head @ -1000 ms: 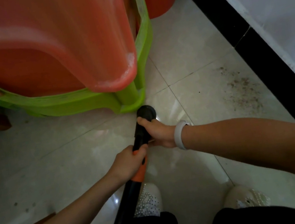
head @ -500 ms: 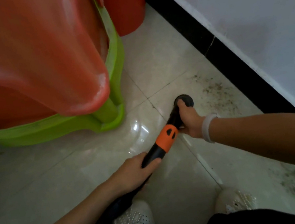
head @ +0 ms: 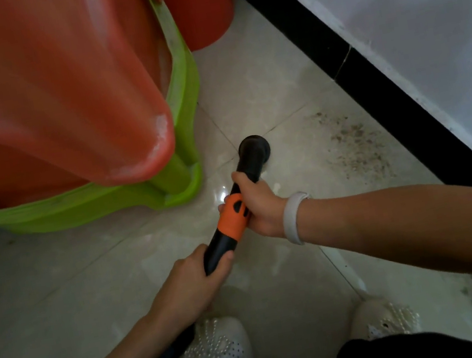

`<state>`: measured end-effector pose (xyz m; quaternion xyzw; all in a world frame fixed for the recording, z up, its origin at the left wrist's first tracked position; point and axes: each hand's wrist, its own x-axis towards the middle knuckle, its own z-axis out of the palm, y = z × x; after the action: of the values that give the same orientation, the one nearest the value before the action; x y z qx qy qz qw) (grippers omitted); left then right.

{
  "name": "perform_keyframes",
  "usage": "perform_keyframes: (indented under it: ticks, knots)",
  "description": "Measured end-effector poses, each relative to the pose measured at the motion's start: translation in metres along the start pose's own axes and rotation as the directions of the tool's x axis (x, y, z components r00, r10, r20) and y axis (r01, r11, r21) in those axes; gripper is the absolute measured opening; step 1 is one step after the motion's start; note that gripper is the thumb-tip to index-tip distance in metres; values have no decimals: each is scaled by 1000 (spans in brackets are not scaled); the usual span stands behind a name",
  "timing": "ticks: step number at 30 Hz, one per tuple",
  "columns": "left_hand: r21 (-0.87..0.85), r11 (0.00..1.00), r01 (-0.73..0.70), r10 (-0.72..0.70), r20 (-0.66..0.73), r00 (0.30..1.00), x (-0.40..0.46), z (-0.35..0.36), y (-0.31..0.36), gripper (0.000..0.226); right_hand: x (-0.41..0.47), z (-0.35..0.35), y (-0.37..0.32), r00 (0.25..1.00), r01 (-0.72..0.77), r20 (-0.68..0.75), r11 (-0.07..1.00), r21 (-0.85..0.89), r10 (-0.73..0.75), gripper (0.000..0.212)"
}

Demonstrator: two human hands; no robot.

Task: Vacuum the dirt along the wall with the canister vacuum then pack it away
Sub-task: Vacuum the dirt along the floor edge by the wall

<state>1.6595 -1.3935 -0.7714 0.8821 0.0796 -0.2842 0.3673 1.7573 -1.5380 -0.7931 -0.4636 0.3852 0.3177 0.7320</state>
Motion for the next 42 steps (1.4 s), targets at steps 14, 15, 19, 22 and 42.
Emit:
perform_keyframes:
  ticks: [14, 15, 19, 22, 42]
  knots:
    - [138, 990, -17, -1, 131, 991, -6, 0, -11, 34, -17, -14, 22, 998, -47, -36, 995, 83, 50, 20]
    - [135, 991, -23, 1, 156, 988, -4, -1, -11, 33, -18, -15, 21, 998, -40, -46, 996, 83, 44, 22]
    - [79, 996, -38, 23, 185, 982, 9, -8, -7, 30, -20, -11, 9, 995, -22, -93, 994, 109, 33, 25]
    - [17, 1000, -14, 10, 208, 978, 15, -9, -1, 27, -18, -6, 3, 988, 14, -156, 996, 92, 0, 22]
    - [-23, 998, -53, 54, 19, 998, 24, 1, -6, 32, -2, 15, 23, 943, 227, -268, 970, 81, -199, 28]
